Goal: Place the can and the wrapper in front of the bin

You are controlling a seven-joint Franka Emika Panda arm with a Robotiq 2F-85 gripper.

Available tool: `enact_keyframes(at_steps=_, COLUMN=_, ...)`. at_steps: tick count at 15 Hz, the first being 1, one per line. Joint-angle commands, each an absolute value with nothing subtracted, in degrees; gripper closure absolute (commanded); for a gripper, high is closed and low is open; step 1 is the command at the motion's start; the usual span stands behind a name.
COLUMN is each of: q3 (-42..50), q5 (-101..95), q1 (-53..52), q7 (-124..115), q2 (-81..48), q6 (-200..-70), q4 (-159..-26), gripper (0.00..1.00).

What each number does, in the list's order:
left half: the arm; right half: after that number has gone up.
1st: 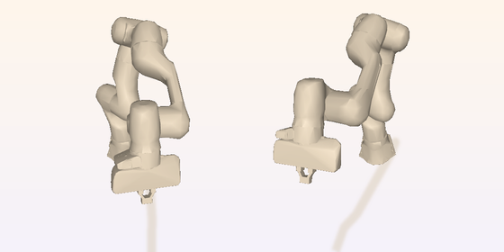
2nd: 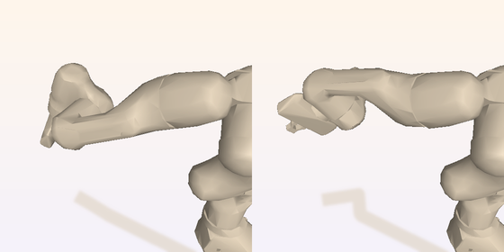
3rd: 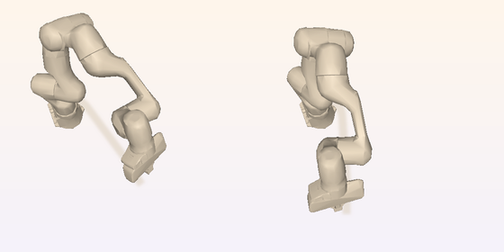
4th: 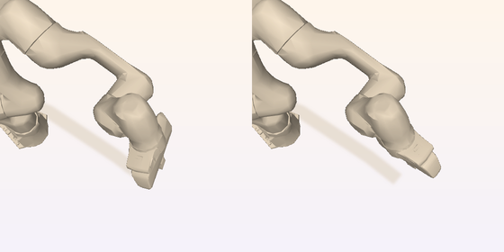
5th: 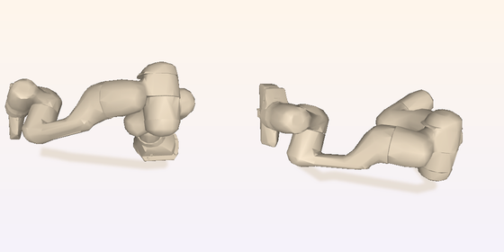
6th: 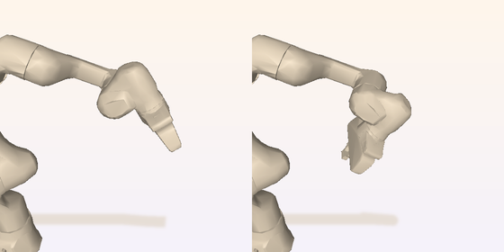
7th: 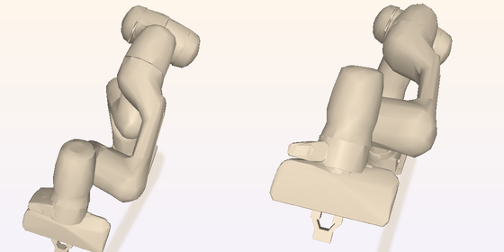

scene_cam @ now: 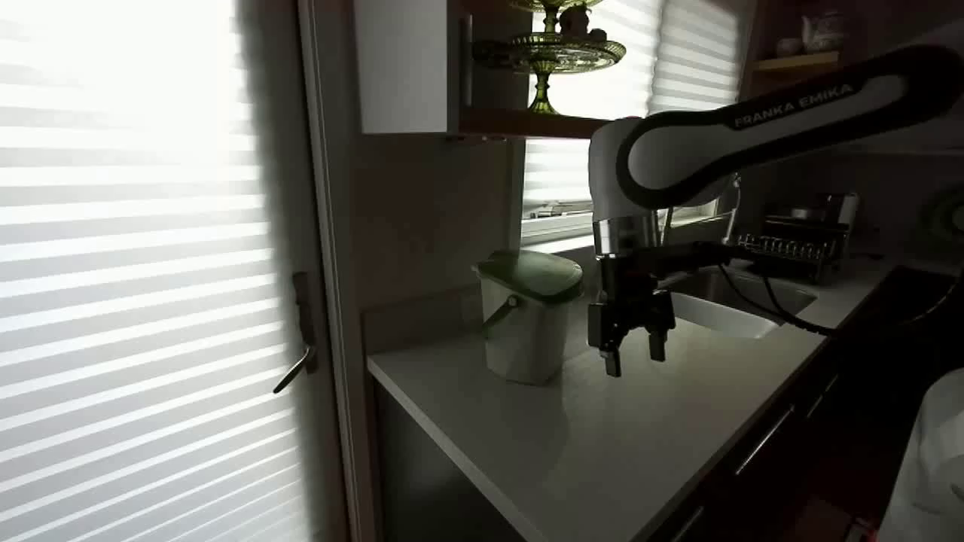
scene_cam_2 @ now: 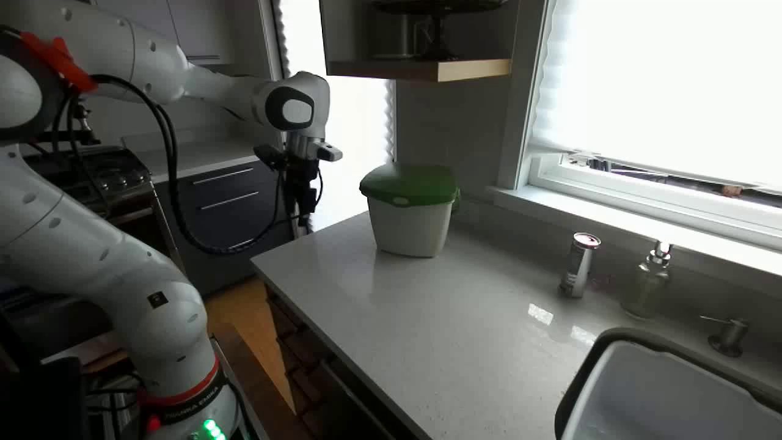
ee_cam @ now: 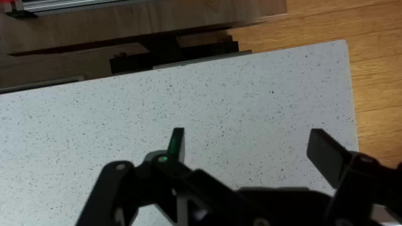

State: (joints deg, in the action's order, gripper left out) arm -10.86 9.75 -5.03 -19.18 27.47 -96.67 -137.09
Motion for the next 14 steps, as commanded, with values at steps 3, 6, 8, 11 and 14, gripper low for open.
enact_keyframes(at_steps=3, q3=-10.8, q5=9.7, q1=-5.1, q7=-19.2, q2=27.4, q6=-96.6, q4=-137.0, gripper=0.0)
enact_keyframes(at_steps=6, q3=-10.8, q5=9.7, q1=-5.1, q7=-19.2, q2=27.4, q6=-96.6, q4=-137.0, gripper=0.0)
enact_keyframes(at_steps=8, q3=-10.8, q5=9.7, q1=-5.1, q7=-19.2, q2=27.4, q6=-96.6, q4=-137.0, gripper=0.0)
enact_keyframes(at_steps=11, q3=-10.8, q5=9.7, q1=-5.1, q7=-19.2, q2=27.4, q6=-96.6, q4=-137.0, gripper=0.0)
enact_keyframes(at_steps=14, q3=-10.1, q5=10.1, q1=-4.4, q7=-19.7, q2=27.4, q6=-97.5, q4=-136.5, gripper=0.0)
